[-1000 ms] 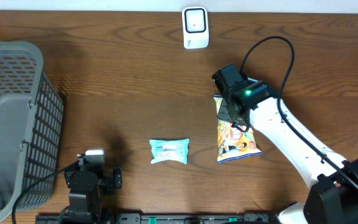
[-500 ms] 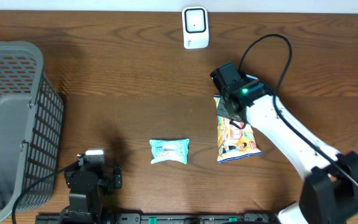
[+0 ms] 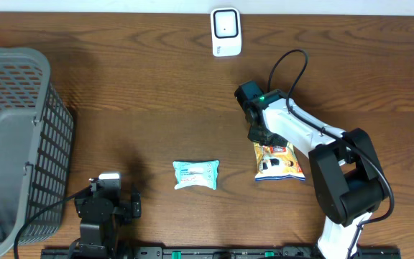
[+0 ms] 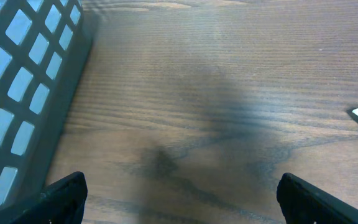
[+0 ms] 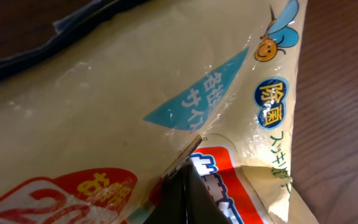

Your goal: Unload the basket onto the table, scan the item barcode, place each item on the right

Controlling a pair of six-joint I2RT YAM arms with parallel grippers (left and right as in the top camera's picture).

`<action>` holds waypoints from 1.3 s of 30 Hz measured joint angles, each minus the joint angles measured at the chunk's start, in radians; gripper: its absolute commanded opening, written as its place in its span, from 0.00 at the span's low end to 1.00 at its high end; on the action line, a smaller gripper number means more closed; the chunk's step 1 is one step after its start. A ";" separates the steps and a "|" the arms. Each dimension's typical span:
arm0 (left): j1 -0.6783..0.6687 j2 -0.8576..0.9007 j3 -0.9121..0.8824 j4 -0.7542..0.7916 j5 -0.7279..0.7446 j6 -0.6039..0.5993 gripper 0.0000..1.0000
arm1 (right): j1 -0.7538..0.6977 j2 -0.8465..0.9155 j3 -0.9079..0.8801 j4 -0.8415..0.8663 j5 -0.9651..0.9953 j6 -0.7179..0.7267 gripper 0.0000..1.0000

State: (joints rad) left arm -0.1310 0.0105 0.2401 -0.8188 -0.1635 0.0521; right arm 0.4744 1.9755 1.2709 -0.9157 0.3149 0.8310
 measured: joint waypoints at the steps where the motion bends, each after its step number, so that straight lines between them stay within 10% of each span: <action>1: 0.000 0.000 0.000 0.000 0.000 0.000 0.98 | 0.000 0.000 0.001 0.000 0.000 -0.003 0.01; 10: 0.000 0.000 0.000 0.000 0.000 0.000 0.98 | -0.014 -0.091 0.036 -0.016 -0.153 -0.182 0.01; 14: 0.000 0.000 0.000 0.000 0.000 0.000 0.98 | -0.015 -0.257 0.048 -0.068 -0.213 -0.224 0.54; 20: 0.000 0.000 0.000 0.000 0.000 0.000 0.98 | 0.018 -0.420 0.069 -0.146 -0.181 -0.255 0.99; 39: 0.000 0.000 0.000 0.000 0.000 0.000 0.98 | 0.153 -0.031 -0.010 -0.041 0.018 -0.274 0.85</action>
State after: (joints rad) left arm -0.1310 0.0105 0.2401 -0.8188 -0.1635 0.0521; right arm 0.6270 1.9450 1.2606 -0.9565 0.3328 0.5568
